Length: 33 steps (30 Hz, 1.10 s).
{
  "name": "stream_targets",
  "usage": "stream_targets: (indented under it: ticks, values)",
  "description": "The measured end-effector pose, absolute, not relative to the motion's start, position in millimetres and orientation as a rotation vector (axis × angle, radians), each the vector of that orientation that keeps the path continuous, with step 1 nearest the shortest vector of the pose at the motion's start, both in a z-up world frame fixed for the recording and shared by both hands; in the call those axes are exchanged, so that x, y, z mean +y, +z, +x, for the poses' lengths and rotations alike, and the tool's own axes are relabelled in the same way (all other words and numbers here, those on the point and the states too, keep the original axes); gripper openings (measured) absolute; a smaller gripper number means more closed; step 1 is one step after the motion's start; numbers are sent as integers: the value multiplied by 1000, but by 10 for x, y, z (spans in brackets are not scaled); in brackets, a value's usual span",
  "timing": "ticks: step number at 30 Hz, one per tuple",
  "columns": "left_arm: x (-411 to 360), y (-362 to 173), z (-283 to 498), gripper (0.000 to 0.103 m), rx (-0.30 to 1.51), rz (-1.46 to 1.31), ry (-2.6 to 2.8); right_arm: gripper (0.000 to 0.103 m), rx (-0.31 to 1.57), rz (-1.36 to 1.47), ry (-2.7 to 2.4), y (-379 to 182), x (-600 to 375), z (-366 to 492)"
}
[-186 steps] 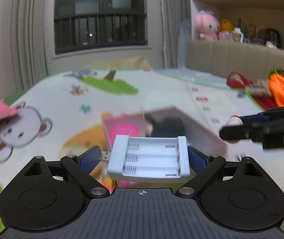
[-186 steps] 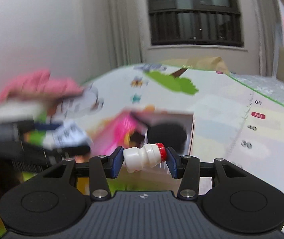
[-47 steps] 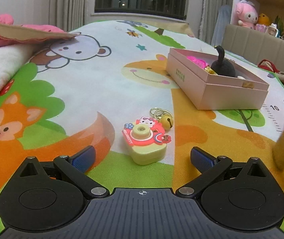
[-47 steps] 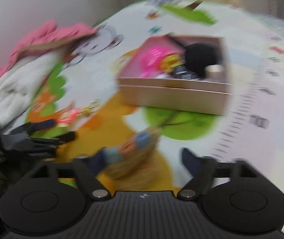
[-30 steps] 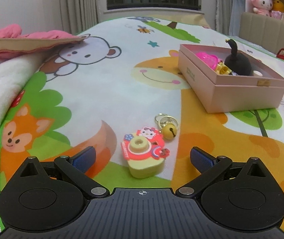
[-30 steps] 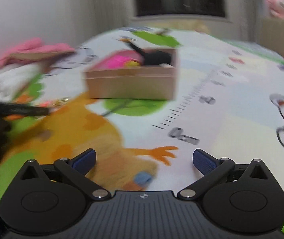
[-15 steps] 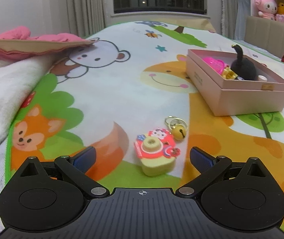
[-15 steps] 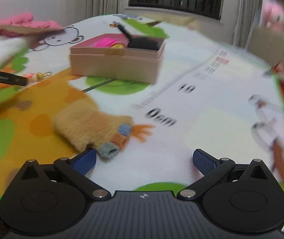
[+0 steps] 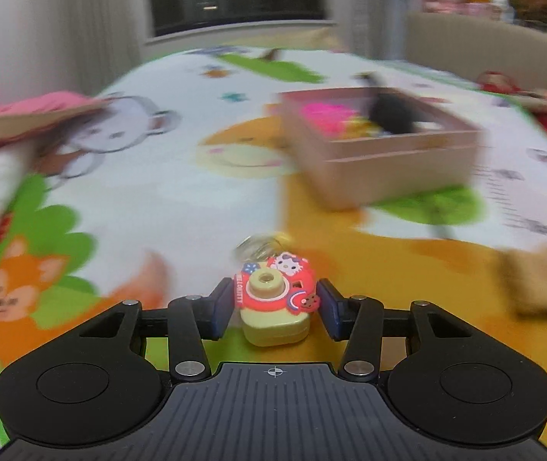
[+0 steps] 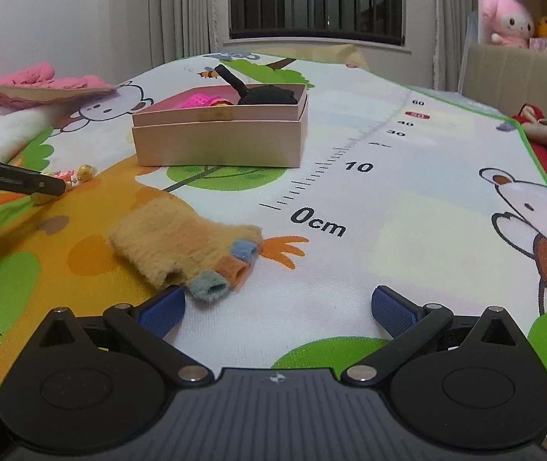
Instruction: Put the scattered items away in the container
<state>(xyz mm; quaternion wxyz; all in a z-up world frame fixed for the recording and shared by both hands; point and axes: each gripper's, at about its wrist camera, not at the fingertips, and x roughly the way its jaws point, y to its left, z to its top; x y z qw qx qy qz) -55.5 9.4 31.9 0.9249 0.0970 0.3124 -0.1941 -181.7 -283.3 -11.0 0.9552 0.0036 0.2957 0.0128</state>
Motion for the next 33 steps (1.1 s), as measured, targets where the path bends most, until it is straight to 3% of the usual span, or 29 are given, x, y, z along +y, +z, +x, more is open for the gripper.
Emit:
stream_targets:
  ticks: [3, 5, 7, 11, 19, 26, 28, 31, 33]
  values:
    - [-4, 341, -800, 55, 632, 244, -515, 103, 602, -5, 28, -103, -2832, -1815]
    - [-28, 308, -879, 61, 628, 316, -520, 103, 605, -10, 30, -96, -2832, -1812]
    - [12, 254, -878, 75, 624, 386, -472, 103, 604, -18, 28, -94, -2819, -1814]
    - [260, 239, -746, 84, 617, 414, -303, 103, 600, -33, 23, -96, -2796, -1824]
    - [648, 402, -620, 95, 660, 122, -276, 103, 618, -75, 18, -48, -2747, -1794]
    - [294, 280, -399, 94, 645, 136, -260, 100, 618, -88, 15, -13, -2707, -1812]
    - [291, 225, -315, 81, 672, 116, -261, 92, 622, -66, 38, 28, -2720, -1825]
    - [318, 162, -265, 66, 698, 83, -289, 91, 605, -40, 70, 105, -2704, -1840]
    - [322, 175, -301, 66, 690, 79, -301, 91, 579, -42, 94, 159, -2648, -1846]
